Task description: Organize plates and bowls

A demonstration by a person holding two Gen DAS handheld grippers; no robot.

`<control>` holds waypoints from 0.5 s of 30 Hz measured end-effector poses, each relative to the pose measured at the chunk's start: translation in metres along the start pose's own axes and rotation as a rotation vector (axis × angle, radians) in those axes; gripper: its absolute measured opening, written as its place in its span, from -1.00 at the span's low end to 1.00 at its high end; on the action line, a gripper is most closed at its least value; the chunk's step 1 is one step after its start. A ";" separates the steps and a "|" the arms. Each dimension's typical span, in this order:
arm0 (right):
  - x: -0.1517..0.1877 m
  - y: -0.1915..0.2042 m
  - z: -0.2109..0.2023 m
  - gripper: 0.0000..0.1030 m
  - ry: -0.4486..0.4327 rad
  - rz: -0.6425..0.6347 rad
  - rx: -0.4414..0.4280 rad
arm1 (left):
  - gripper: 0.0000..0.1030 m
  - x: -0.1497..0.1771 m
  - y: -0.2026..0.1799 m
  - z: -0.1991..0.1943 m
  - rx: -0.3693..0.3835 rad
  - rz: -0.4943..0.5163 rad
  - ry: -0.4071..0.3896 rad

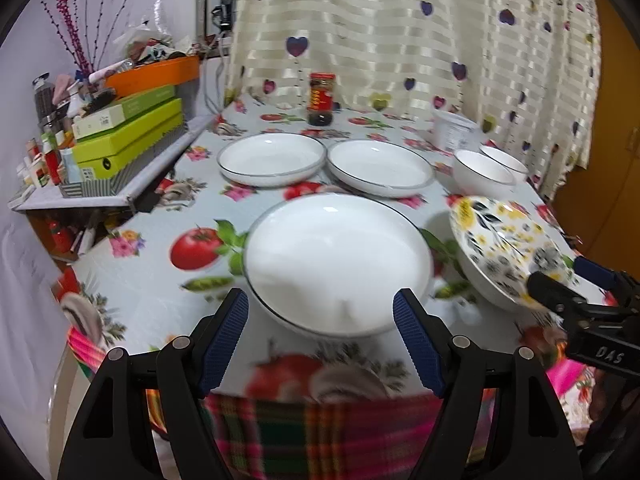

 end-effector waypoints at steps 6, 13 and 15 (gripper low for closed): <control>-0.036 0.009 0.016 1.00 0.005 -0.023 -0.014 | 0.46 -0.032 0.038 0.011 -0.038 -0.036 -0.005; -0.081 0.033 0.041 1.00 0.003 -0.087 -0.075 | 0.46 -0.066 0.076 0.034 -0.048 -0.075 0.012; -0.095 0.040 0.049 1.00 -0.001 -0.109 -0.089 | 0.46 -0.073 0.082 0.042 -0.044 -0.075 0.020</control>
Point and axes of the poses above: each gripper's, at about its wrist camera, not at the fingertips, and z roughly the way its jaws point, y to its left, x to its underside, the point moved 9 cm from there along z, roughly the way its jaws point, and after that the axes turned 9 degrees about x, right-handed, at the moved point
